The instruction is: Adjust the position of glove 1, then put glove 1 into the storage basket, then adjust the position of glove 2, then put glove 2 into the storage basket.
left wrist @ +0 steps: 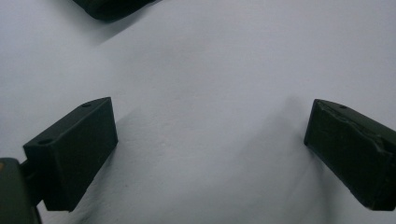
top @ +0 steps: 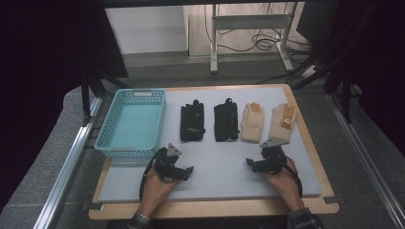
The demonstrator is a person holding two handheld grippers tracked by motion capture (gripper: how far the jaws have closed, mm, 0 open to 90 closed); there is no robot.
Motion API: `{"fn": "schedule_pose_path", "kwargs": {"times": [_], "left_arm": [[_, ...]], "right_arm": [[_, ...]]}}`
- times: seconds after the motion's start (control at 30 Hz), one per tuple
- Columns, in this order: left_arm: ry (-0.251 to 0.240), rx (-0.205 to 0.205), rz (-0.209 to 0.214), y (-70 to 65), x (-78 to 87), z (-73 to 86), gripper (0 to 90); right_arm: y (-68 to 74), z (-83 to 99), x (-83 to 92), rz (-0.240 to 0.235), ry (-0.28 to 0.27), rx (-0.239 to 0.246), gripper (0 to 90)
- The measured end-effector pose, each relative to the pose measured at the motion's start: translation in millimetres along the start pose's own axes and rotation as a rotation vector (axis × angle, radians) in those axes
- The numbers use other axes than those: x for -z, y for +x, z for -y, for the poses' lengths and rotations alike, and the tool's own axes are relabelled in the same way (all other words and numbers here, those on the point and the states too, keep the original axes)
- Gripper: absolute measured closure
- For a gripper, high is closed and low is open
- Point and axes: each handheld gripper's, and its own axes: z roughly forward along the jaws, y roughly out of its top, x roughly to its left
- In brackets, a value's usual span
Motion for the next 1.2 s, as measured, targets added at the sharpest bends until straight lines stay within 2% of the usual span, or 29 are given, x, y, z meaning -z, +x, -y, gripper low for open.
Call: {"fn": "schedule_pose_path", "kwargs": {"times": [0.17,0.73,0.87,0.93,0.97,1.0,1.2], "left_arm": [[-0.001,0.001,0.0,0.0,0.0,0.1,2.8],[-0.002,0.0,0.0,0.0,0.1,0.2,2.9],[-0.003,-0.001,-0.001,0.0,0.1,0.3,3.0],[-0.003,-0.001,-0.001,0.0,0.1,0.3,3.1],[-0.003,-0.002,-0.001,-0.1,0.2,0.4,3.1],[-0.003,-0.002,-0.001,-0.1,0.2,0.4,3.1],[-0.004,-0.003,-0.002,-0.2,0.2,0.4,3.1]], "right_arm": [[0.5,0.3,-0.1,0.002,-0.003,-0.012,11.7],[0.9,0.4,0.2,0.004,-0.004,-0.009,12.4],[2.6,0.7,1.9,-0.003,-0.014,-0.01,18.8],[3.3,1.0,3.4,-0.007,-0.025,-0.016,26.7],[3.3,1.0,3.4,-0.007,-0.025,-0.016,26.7],[2.9,0.5,4.3,-0.011,-0.024,-0.019,30.5],[0.6,-1.5,6.3,-0.024,-0.023,-0.027,37.0]]}}
